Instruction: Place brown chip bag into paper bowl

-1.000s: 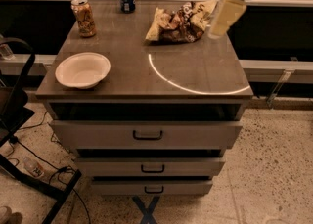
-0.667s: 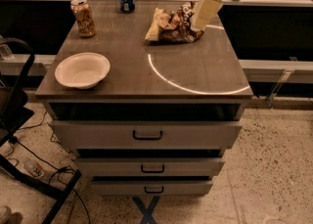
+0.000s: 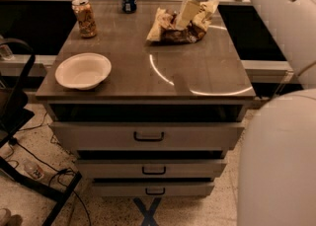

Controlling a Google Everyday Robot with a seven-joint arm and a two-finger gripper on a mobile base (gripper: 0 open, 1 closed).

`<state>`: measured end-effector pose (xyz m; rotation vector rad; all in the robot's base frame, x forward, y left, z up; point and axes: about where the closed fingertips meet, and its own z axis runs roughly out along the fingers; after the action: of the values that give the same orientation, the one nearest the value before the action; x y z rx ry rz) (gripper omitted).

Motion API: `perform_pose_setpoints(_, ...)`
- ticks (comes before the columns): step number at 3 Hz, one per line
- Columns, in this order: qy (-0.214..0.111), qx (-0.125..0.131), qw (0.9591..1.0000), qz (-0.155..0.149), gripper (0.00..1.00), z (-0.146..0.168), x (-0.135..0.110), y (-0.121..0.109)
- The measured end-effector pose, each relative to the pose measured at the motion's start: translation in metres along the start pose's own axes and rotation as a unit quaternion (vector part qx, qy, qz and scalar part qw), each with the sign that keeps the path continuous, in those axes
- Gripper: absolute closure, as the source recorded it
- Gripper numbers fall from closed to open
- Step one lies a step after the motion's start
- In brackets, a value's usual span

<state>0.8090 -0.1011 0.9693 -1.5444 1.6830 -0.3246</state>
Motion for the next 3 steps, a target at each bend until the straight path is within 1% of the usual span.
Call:
perform_pose_setpoints(1, -0.004, -0.028, 0.9996, 0.003, 0.00, 0.028, 0.008, 0.001)
perform_pose_setpoints(2, 0.002, -0.059, 0.9983, -0.001, 0.00, 0.050, 0.013, 0.009)
perform_pose_setpoints(3, 0.017, -0.088, 0.9960, -0.007, 0.00, 0.063, 0.021, 0.020)
